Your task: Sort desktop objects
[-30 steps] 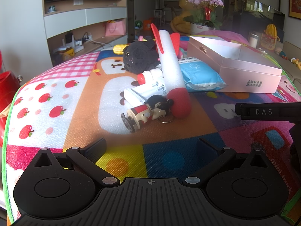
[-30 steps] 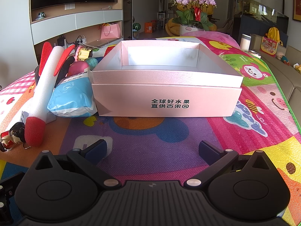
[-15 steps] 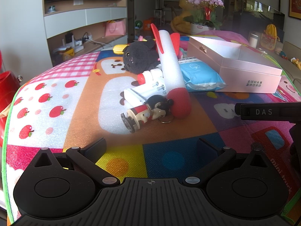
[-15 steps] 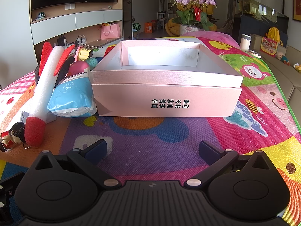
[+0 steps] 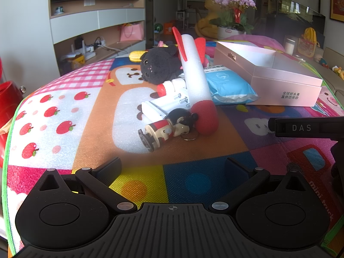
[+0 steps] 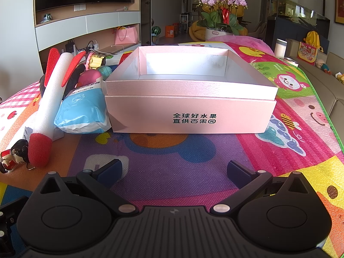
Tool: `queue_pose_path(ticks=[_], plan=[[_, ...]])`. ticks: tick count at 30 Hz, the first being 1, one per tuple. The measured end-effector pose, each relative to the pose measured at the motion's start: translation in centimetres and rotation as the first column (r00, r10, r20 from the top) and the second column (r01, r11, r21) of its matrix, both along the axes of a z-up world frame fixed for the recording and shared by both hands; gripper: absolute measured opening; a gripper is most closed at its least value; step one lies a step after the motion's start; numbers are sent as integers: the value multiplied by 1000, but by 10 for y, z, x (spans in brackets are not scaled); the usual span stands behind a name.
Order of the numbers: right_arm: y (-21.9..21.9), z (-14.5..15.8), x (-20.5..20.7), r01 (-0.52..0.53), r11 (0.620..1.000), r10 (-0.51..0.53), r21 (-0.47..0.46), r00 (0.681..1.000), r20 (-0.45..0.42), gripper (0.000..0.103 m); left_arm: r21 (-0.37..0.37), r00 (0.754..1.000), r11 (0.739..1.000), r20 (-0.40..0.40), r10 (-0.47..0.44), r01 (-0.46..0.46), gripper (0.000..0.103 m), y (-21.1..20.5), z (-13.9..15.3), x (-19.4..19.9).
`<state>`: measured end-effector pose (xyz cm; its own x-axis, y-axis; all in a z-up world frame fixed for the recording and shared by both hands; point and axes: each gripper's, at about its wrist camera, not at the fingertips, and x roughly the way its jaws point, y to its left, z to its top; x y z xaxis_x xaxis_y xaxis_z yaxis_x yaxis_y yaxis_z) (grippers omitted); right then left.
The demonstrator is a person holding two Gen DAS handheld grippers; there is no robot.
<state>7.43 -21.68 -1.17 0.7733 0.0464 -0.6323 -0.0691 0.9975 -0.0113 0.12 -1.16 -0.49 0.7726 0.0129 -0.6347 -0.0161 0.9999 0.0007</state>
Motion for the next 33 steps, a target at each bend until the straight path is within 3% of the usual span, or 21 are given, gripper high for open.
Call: queue_pose_path(ticks=[26, 33], plan=[[1, 0, -2, -3, 1000, 3, 3, 1000, 0, 103, 3, 1000, 1000, -8, 3, -3, 103, -1, 1, 1], [0, 9, -18, -9, 1000, 10, 1, 996, -84, 103, 4, 998, 999, -55, -33, 33, 103, 2, 3, 7]])
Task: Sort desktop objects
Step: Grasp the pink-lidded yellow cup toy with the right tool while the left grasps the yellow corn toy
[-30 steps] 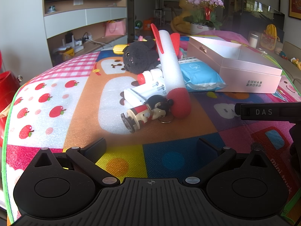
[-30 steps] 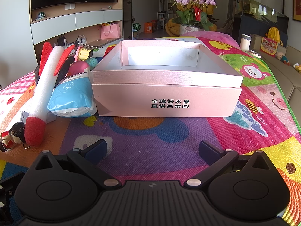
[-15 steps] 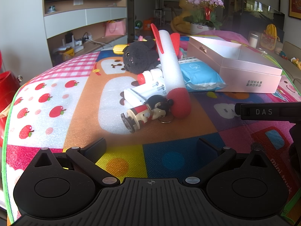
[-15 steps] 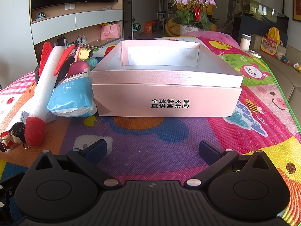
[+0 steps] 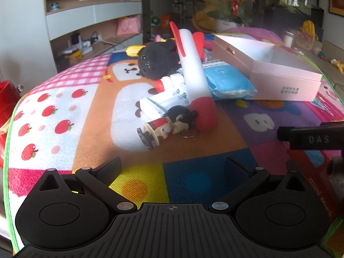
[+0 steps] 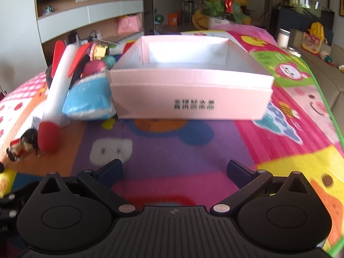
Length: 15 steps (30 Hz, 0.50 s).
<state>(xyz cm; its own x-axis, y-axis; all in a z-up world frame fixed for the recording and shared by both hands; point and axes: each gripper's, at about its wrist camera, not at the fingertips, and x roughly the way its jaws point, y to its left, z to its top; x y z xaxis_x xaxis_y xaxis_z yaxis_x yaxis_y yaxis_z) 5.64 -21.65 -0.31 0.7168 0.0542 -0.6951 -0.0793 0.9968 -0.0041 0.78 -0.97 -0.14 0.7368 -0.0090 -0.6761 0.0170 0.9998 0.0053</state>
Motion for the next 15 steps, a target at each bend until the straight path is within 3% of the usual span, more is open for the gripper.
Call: queue_pose_path(ticks=[4, 7, 10, 12, 14, 15], plan=[[-4, 1, -2, -25, 1000, 25, 2, 999, -31, 103, -50, 998, 997, -34, -59, 57, 103, 12, 8, 5], [-4, 3, 4, -28, 1000, 28, -3, 997, -68, 103, -120, 998, 993, 60, -6, 13, 103, 31, 19, 6], [-2, 7, 11, -38, 999, 36, -15, 993, -113, 103, -87, 986, 995, 152, 70, -57, 103, 43, 24, 10], [-2, 10, 17, -56, 998, 54, -14, 988, -148, 103, -74, 983, 995, 165, 83, -71, 103, 54, 27, 17], [-4, 18, 22, -116, 993, 121, 37, 976, -182, 103, -49, 979, 996, 188, 78, -70, 103, 66, 33, 26], [-4, 26, 22, -132, 989, 141, 66, 978, -157, 103, -28, 975, 997, 207, 80, -76, 103, 72, 36, 31]])
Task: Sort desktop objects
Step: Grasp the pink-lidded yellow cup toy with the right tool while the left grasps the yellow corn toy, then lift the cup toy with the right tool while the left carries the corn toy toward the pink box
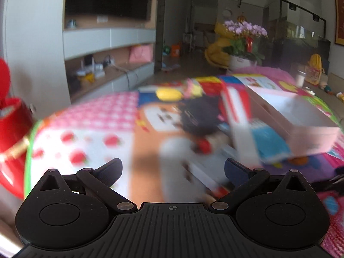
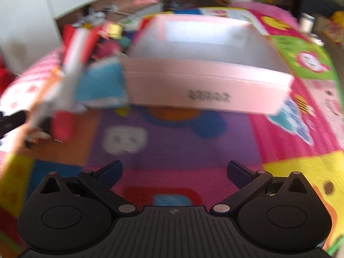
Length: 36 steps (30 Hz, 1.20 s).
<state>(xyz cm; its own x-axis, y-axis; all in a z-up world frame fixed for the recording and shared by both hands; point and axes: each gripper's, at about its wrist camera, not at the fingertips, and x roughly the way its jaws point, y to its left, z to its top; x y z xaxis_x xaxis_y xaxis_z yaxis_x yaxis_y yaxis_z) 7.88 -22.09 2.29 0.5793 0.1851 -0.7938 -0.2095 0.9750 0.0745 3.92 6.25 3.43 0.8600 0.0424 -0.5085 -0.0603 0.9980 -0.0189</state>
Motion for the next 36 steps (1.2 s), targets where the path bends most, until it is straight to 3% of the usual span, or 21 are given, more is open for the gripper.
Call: queue_pose_path(ticks=[3, 6, 7, 10, 13, 16, 21, 22, 23, 24, 26, 29, 33, 36], plan=[[14, 42, 1, -62, 998, 59, 12, 986, 154, 101, 34, 997, 998, 53, 55, -57, 103, 20, 9, 15], [48, 92, 23, -161, 987, 159, -12, 948, 275, 84, -24, 992, 995, 73, 99, -97, 103, 38, 11, 25], [61, 106, 40, -194, 981, 186, 2, 943, 276, 77, -39, 992, 994, 71, 101, -98, 103, 42, 10, 27], [98, 131, 110, -221, 971, 199, 90, 958, 206, 73, -50, 989, 992, 84, 122, -119, 103, 55, 14, 28], [139, 118, 188, -187, 971, 177, 146, 981, 76, 74, -43, 984, 989, 95, 148, -144, 103, 71, 18, 27], [173, 86, 252, -119, 984, 123, 133, 992, -24, 76, -25, 982, 987, 103, 158, -156, 103, 89, 20, 26], [197, 30, 311, -50, 995, 60, 81, 990, -129, 76, -50, 989, 992, 87, 120, -116, 103, 108, 18, 36], [199, 21, 318, -43, 996, 54, 77, 987, -150, 70, -64, 991, 993, 80, 108, -103, 103, 110, 17, 40], [199, 15, 320, -34, 997, 45, 69, 987, -157, 62, -76, 992, 993, 76, 97, -91, 103, 110, 17, 45], [198, 11, 322, -43, 997, 53, 64, 986, -161, 44, -81, 994, 993, 73, 87, -81, 103, 110, 15, 50], [192, 17, 317, -62, 995, 74, 83, 986, -146, 42, -73, 996, 995, 56, 73, -69, 103, 105, 11, 65], [168, 51, 290, -94, 984, 106, 149, 991, -80, 42, -75, 999, 997, 9, 36, -35, 103, 93, 4, 91], [119, 119, 206, -232, 949, 212, 212, 971, 112, 42, -84, 997, 996, -76, -24, 17, 103, 72, 0, 144], [75, 153, 143, -288, 930, 239, 228, 946, 220, 42, -61, 992, 997, -114, -53, 46, 103, 55, 1, 192]])
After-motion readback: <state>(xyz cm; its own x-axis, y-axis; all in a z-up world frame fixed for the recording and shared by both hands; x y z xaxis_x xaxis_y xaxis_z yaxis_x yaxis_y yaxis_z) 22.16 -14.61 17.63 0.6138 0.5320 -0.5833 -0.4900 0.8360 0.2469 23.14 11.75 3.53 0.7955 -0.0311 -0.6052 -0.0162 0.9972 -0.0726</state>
